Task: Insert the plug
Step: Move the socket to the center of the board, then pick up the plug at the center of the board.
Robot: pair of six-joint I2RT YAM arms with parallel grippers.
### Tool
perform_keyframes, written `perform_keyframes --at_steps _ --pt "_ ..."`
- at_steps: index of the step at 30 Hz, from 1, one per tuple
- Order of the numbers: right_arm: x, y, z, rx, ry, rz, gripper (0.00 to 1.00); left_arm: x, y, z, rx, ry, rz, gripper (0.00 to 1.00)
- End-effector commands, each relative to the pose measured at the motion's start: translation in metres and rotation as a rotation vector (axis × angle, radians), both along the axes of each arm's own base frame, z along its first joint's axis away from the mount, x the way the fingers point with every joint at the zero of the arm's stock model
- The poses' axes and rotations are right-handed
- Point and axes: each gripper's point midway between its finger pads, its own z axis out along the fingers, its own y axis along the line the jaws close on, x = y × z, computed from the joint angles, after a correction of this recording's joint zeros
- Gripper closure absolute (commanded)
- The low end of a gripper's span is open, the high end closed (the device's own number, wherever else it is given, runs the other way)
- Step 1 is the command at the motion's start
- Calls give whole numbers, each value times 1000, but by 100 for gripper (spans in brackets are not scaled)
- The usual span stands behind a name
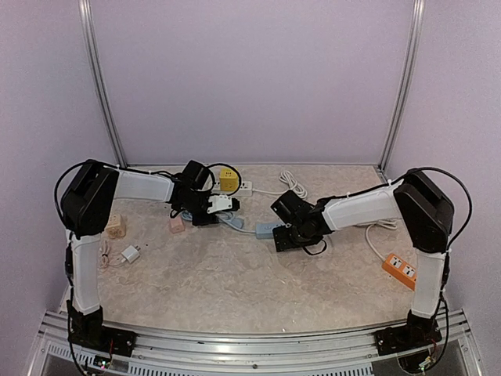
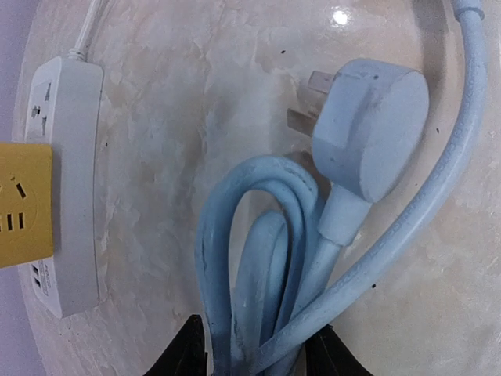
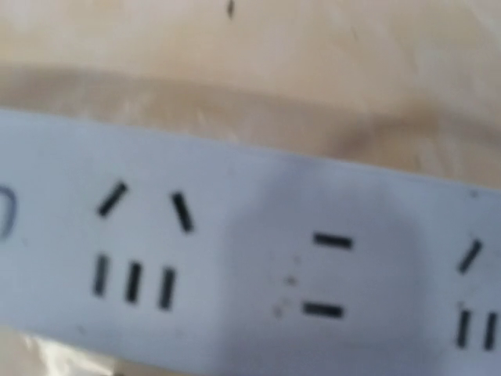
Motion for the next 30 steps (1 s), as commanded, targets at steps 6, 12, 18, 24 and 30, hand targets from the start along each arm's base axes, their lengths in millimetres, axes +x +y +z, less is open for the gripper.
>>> perform_keyframes --at_steps 6,12,18,24,30 --pt "2 -6 10 -10 -1 15 27 -7 10 -14 40 23 37 43" --pt "-16 -23 38 31 -18 10 27 -20 9 -12 41 46 72 23" --pt "-35 -55 94 56 -105 -22 26 -31 4 9 13 21 102 1" --pt "-44 -85 132 64 -188 -64 25 -39 -8 49 -78 -16 149 1" --pt "-48 -91 122 78 -175 -63 24 -16 9 76 -92 -96 379 1"
